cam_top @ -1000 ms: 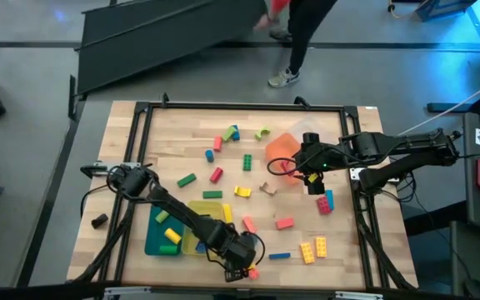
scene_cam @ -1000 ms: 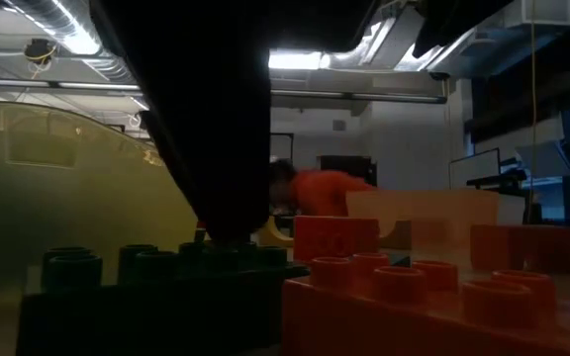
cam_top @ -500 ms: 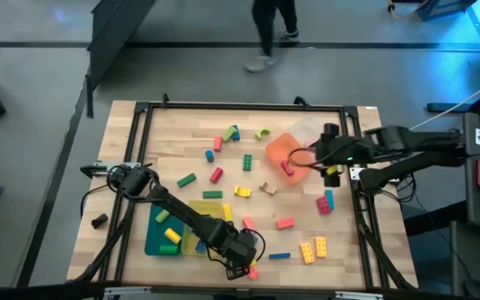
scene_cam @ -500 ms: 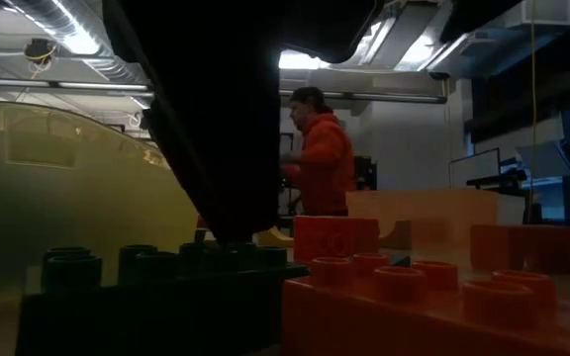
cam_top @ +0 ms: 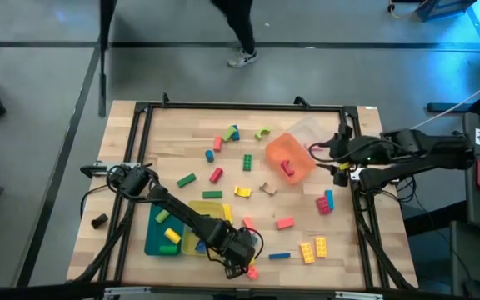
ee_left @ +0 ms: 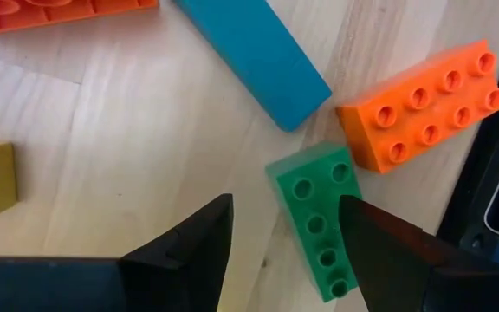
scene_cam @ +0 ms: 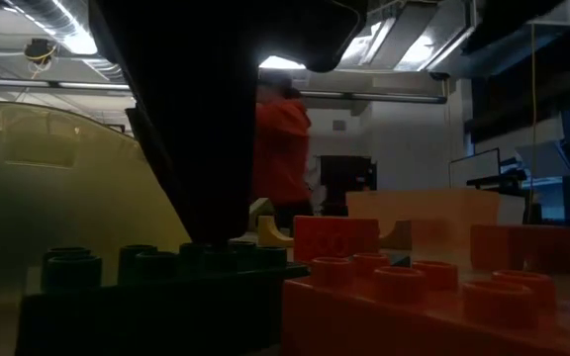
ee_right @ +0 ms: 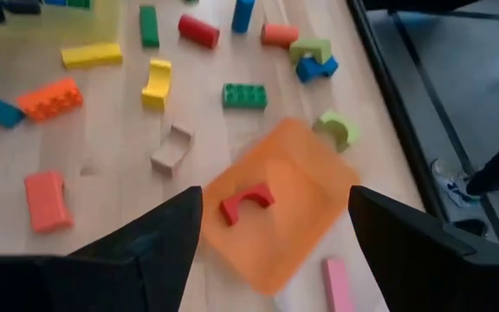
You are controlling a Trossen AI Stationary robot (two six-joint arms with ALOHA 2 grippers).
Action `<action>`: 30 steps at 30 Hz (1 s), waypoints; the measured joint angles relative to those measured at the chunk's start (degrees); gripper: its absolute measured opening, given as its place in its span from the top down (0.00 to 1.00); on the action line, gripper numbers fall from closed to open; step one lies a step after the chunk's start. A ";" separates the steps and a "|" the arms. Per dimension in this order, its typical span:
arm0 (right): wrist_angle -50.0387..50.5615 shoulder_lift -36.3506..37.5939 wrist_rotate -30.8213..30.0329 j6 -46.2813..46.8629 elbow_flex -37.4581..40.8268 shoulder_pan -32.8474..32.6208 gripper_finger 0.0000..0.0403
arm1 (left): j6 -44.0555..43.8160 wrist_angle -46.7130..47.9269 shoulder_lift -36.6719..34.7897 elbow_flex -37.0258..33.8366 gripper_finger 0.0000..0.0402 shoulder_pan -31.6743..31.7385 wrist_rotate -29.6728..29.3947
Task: Sort blocks by size
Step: Put the green rectangle game piece into the yellow bin
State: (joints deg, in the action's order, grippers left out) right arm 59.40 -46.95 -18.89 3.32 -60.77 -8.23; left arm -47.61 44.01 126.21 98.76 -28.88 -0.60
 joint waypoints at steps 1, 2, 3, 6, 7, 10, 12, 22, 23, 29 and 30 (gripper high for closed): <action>0.00 0.32 -0.01 0.46 1.22 0.00 0.28 | 0.02 -0.04 0.00 0.00 0.50 0.00 0.00; 0.09 0.58 -0.01 0.94 2.39 0.00 0.28 | 0.01 -0.12 0.01 0.00 0.50 0.00 0.00; 0.06 0.71 -0.01 1.31 3.48 0.00 0.28 | 0.01 -0.35 0.10 0.00 0.50 0.00 0.00; 0.03 0.73 0.01 2.33 6.26 0.00 0.28 | 0.02 -2.19 0.29 0.00 0.50 0.00 0.00; -0.03 0.80 0.00 2.55 7.04 0.00 0.28 | 0.04 -3.15 0.66 0.07 0.50 0.09 -0.02; -1.06 0.58 0.01 2.57 9.22 0.00 0.28 | 0.00 -3.02 1.32 0.02 0.50 0.13 -0.18; -3.33 0.30 0.01 2.57 10.45 0.00 0.28 | -0.10 -3.19 1.83 0.07 0.50 0.17 -0.28; -5.77 0.25 0.03 2.46 12.44 0.00 0.28 | -0.25 -2.73 2.55 0.07 0.50 0.22 1.69; -5.78 0.27 0.04 2.46 12.44 0.00 0.28 | -0.26 -2.71 2.52 0.07 0.50 0.22 1.70; -5.78 0.27 0.46 2.43 12.44 0.00 0.28 | 1.93 -1.97 2.40 1.12 0.50 0.11 2.78; -5.79 0.27 0.46 2.42 12.44 0.00 0.28 | 2.60 -1.93 2.37 1.38 0.50 0.11 3.13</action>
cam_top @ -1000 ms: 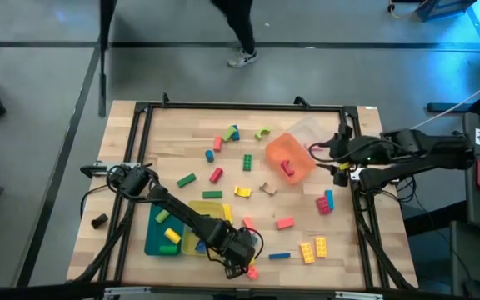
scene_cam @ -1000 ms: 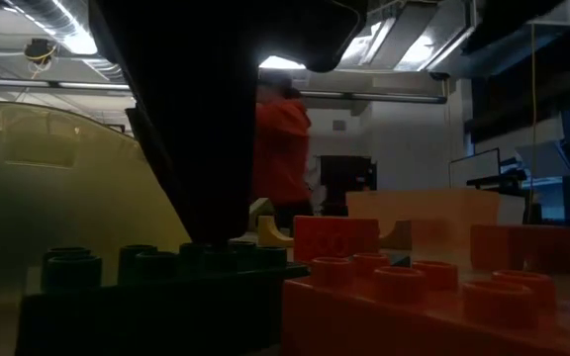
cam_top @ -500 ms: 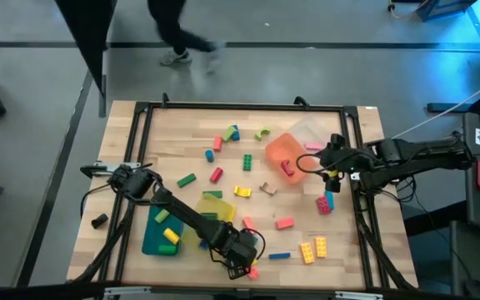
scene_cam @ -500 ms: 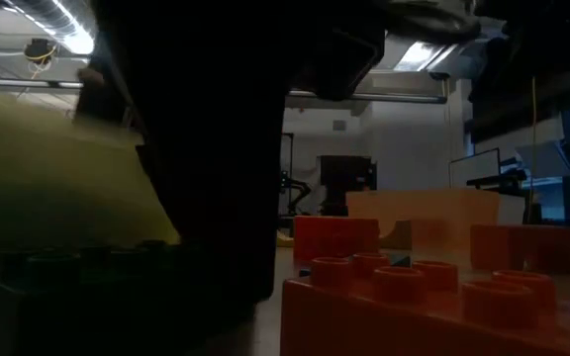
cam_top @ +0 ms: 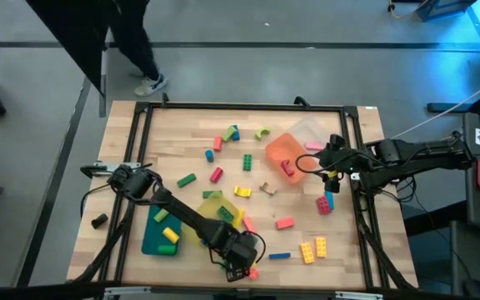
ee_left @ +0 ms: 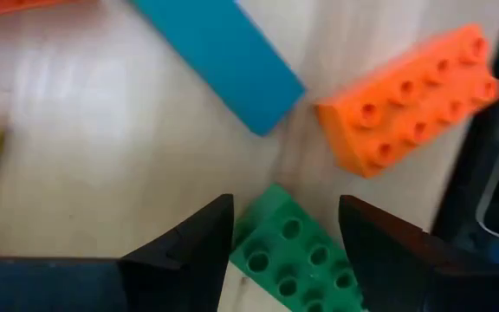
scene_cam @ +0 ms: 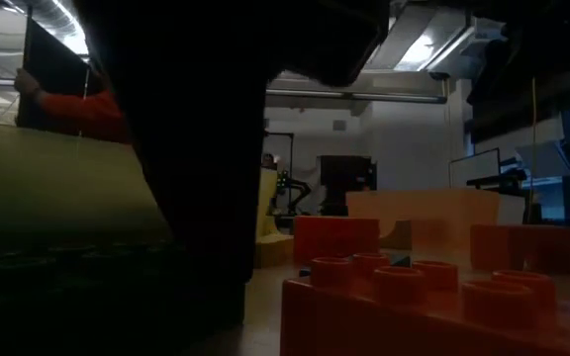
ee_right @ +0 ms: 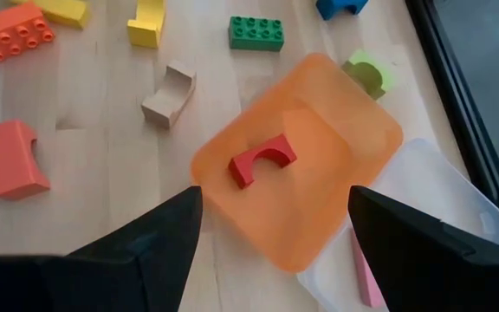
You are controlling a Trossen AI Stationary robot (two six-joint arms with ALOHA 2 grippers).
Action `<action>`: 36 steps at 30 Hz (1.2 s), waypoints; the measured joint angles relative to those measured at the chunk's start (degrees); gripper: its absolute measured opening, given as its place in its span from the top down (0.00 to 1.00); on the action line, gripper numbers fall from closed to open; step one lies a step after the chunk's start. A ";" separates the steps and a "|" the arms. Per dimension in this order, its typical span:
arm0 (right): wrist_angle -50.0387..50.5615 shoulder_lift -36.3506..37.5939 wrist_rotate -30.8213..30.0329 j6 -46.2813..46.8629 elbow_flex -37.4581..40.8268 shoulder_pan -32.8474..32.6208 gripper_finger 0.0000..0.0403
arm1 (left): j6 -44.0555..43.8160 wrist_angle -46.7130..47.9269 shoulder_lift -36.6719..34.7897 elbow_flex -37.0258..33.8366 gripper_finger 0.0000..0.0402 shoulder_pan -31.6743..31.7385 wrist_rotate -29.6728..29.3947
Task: Sort blocks by size
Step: Put the green rectangle game piece into the yellow bin
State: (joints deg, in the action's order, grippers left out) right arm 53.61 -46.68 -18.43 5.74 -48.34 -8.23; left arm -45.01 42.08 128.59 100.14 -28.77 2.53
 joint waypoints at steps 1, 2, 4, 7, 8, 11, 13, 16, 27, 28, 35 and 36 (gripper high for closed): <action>0.01 0.00 0.01 0.00 0.00 0.00 0.28 | 0.60 -0.12 -0.01 0.25 0.50 0.00 0.21; 0.01 0.00 0.01 0.00 0.00 -0.01 0.28 | 1.37 -0.18 -0.01 0.49 0.50 0.02 0.26; 0.01 0.00 0.01 -0.02 0.00 0.00 0.28 | 3.11 -0.14 -0.01 0.84 0.50 0.08 0.24; 0.01 0.00 0.01 -0.02 0.00 0.00 0.28 | 5.02 -0.04 -0.01 1.60 0.50 0.32 0.24; 0.01 0.00 0.01 -0.02 0.00 0.00 0.28 | 5.24 0.42 -0.01 1.97 0.50 0.39 0.25; 0.01 0.00 0.01 -0.02 0.00 0.00 0.28 | 5.31 3.88 -0.04 3.60 0.50 0.81 0.17; 0.01 0.00 0.01 -0.02 0.00 0.00 0.28 | 5.33 6.86 -0.05 5.07 0.50 1.14 0.18; 0.03 0.00 0.01 -0.04 0.00 0.00 0.28 | 5.22 11.71 -0.10 7.91 0.50 1.36 0.13; 0.06 0.00 0.01 -0.03 0.00 0.00 0.28 | -27.50 11.13 -0.21 9.55 0.50 -3.30 5.20; 0.06 0.00 0.01 -0.03 0.00 -0.01 0.28 | -29.99 11.13 -0.21 9.55 0.50 -3.83 5.19; 0.06 0.00 0.01 -0.02 0.00 0.00 0.28 | -40.12 11.26 -0.21 9.55 0.50 -5.47 1.99; 0.06 0.00 0.01 -0.04 0.00 0.00 0.28 | -40.36 11.26 -0.21 9.51 0.50 -5.42 1.35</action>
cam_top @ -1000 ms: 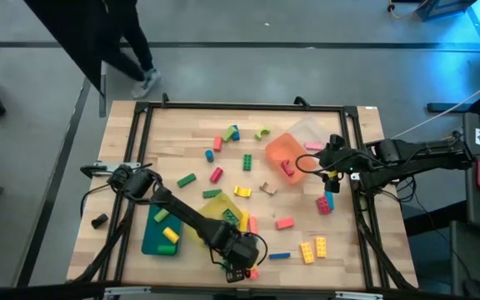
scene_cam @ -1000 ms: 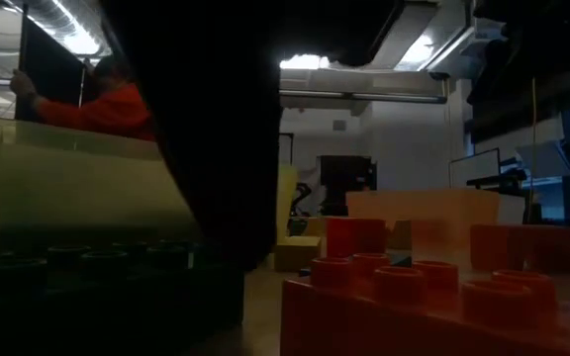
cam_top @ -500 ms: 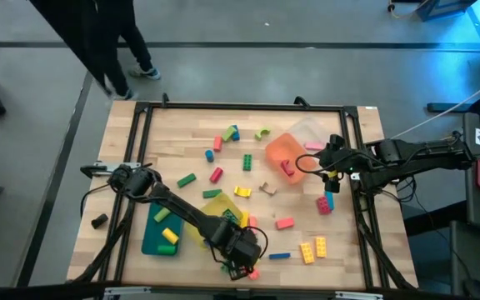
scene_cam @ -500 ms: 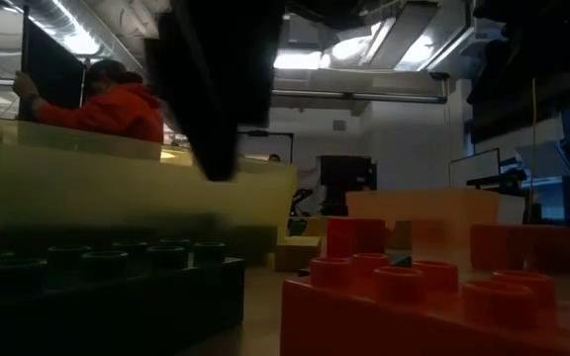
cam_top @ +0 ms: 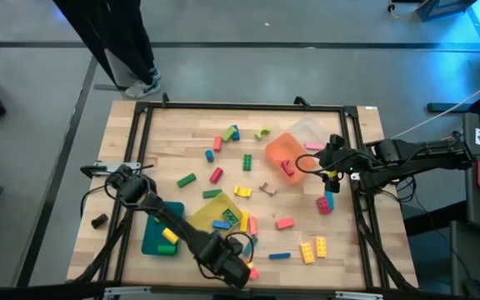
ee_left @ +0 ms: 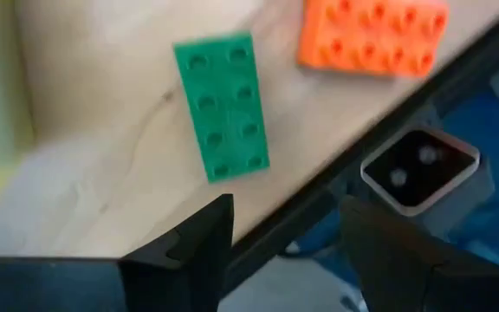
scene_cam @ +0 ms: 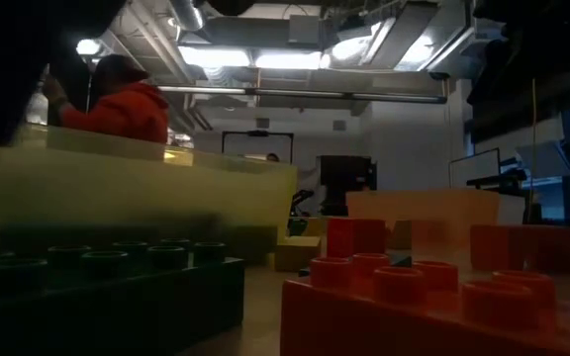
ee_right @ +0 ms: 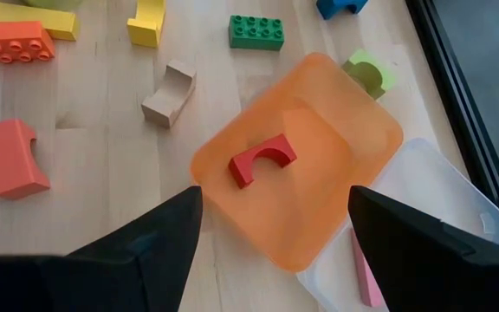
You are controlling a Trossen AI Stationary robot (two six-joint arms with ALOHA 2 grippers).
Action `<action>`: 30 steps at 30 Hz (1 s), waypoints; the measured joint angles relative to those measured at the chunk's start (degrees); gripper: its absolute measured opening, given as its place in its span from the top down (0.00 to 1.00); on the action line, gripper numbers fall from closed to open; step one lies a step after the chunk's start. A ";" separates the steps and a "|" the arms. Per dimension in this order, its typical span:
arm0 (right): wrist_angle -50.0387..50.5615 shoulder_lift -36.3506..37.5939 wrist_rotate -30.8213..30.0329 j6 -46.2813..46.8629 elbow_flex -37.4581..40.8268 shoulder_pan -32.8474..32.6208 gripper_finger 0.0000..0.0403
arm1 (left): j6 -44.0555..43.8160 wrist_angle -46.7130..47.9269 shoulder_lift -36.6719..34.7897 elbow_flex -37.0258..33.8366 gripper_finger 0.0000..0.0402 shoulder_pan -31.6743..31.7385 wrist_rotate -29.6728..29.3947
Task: Sort blocks by size
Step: Put the green rectangle game piece into the yellow bin
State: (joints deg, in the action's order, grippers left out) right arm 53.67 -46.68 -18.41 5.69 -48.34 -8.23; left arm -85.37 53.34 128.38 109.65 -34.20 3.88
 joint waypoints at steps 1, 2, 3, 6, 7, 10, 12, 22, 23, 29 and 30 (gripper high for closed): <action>0.02 0.00 0.00 0.01 0.00 0.00 0.28 | 0.00 -0.28 0.00 -0.28 0.50 0.01 -0.51; 0.02 0.00 0.00 0.02 0.00 0.00 0.28 | 0.02 -0.23 0.00 -0.59 0.50 0.10 -0.98; 0.00 0.00 0.00 0.02 0.00 0.00 0.28 | 0.10 -0.04 0.00 -1.03 0.50 0.16 -1.38; 0.03 0.00 0.00 0.01 0.00 0.00 0.28 | 0.03 0.03 0.04 -2.62 0.50 0.39 -1.53; 0.04 0.00 0.00 0.02 0.01 0.00 0.28 | -0.27 -0.01 0.04 -3.14 0.50 0.39 -1.55; 0.04 0.00 0.00 0.02 0.02 0.00 0.28 | -1.22 -0.12 0.09 -3.65 0.50 0.46 -1.53; 0.04 -0.02 0.00 0.00 0.02 0.00 0.28 | -1.24 -0.42 0.09 -3.66 0.50 0.62 -1.66; 0.06 -0.02 0.00 0.02 0.02 0.00 0.28 | -0.94 -2.48 1.81 -3.70 0.50 0.90 -3.11; 0.10 -0.02 0.02 0.02 0.02 0.00 0.28 | -0.41 -2.96 2.12 -3.70 0.50 0.92 -3.09; 0.33 -0.02 0.02 0.02 0.02 0.00 0.28 | 1.55 -5.78 3.97 -3.64 0.50 1.05 -3.44; 0.39 -0.02 0.02 0.02 0.02 -0.01 0.28 | 1.58 -5.82 4.35 -3.58 0.50 1.07 -3.26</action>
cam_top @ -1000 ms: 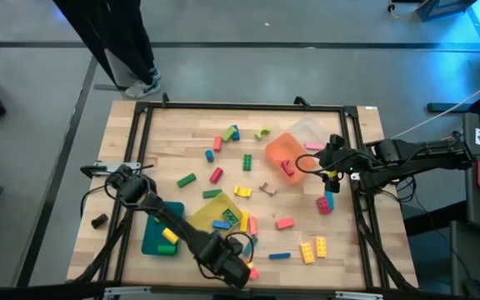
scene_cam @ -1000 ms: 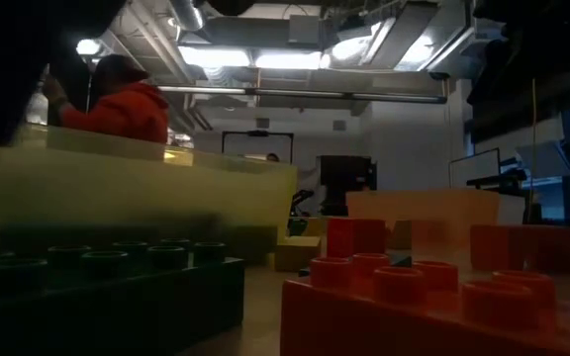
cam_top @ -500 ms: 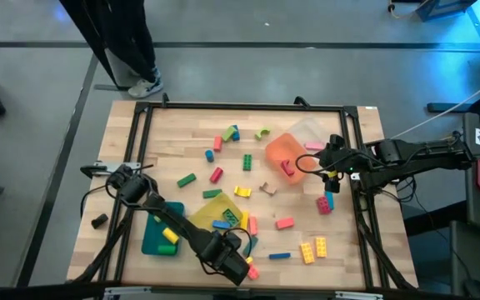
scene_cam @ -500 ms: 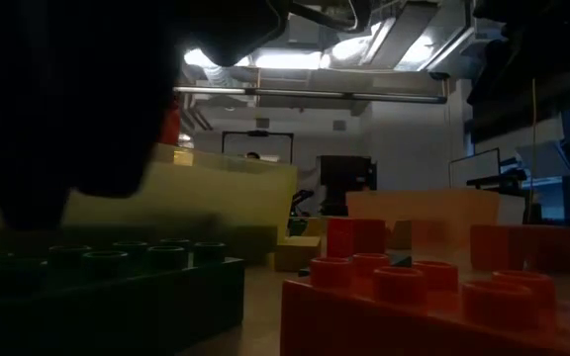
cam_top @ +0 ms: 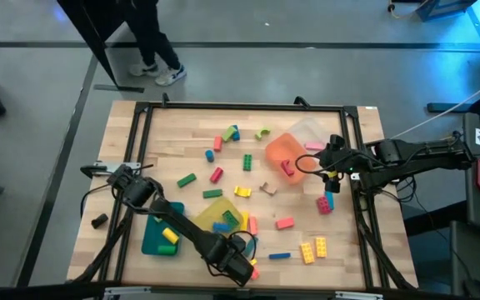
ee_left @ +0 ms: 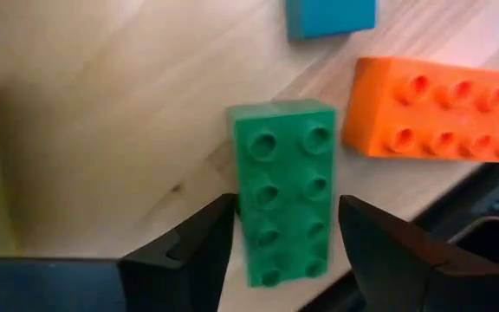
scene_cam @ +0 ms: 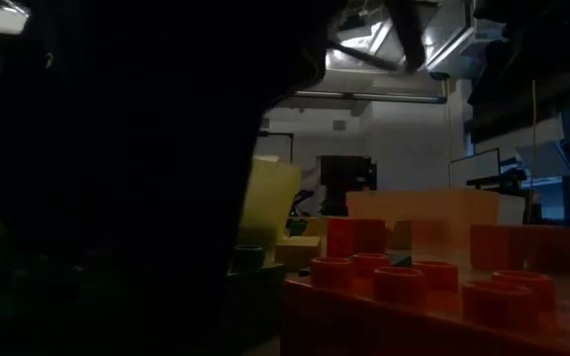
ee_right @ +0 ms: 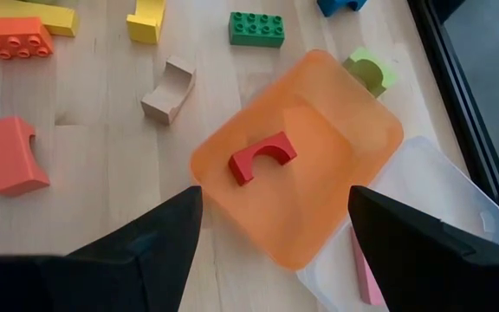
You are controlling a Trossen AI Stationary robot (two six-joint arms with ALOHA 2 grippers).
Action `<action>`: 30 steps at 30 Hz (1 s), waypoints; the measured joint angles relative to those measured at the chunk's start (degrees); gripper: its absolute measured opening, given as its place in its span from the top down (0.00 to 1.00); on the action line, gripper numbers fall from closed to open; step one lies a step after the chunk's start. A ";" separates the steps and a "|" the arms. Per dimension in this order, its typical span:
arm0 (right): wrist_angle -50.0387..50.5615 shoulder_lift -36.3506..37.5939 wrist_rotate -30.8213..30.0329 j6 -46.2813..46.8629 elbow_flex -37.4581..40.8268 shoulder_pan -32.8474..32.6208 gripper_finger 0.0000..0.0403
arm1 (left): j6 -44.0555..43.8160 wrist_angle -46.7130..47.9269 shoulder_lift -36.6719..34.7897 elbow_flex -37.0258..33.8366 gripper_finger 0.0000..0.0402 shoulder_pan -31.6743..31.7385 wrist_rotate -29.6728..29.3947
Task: Sort blocks by size
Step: Put the green rectangle game piece into the yellow bin
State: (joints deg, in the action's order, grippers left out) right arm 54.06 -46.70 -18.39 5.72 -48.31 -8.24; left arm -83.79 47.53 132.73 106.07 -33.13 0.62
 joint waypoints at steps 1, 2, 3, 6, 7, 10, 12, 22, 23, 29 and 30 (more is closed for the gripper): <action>-0.02 0.00 0.00 0.00 0.00 0.01 0.28 | 0.30 -0.14 0.03 0.01 0.50 0.01 0.03; 0.00 0.00 -0.02 0.00 0.00 0.01 0.28 | 0.61 -0.06 0.25 0.02 0.50 0.01 0.03; 0.05 0.00 -0.01 -0.01 0.00 -0.01 0.28 | 0.88 -0.11 0.44 0.07 0.50 0.03 0.04; 0.02 0.00 0.00 0.00 0.00 -0.01 0.28 | 1.79 0.01 0.52 0.08 0.53 0.30 0.44; -0.02 0.00 0.00 0.00 0.00 -0.01 0.28 | 1.98 0.10 0.49 0.08 0.55 0.50 0.73; 0.00 0.00 -0.02 -0.02 0.00 -0.01 0.28 | 3.54 0.09 -0.07 -0.03 0.62 1.06 2.72; 0.01 0.00 0.00 -0.01 0.00 0.00 0.28 | 4.90 0.20 -0.29 0.20 0.68 1.62 4.39; 0.02 0.00 0.00 0.00 0.00 0.01 0.28 | 15.72 2.03 -1.01 3.74 0.70 4.13 16.72; 0.01 0.01 0.00 0.00 0.00 -0.01 0.28 | 16.94 2.06 -1.01 4.24 0.70 4.48 17.40; 0.00 0.02 0.00 0.00 0.00 0.00 0.28 | 22.03 6.03 -1.12 7.92 0.70 7.12 18.27; 0.00 0.00 0.00 0.00 0.00 0.00 0.28 | 23.28 7.41 -1.12 8.71 0.70 7.57 18.50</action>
State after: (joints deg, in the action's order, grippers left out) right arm 54.06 -46.70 -18.39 5.72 -48.31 -8.24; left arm -60.51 54.94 131.61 114.78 -25.56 19.12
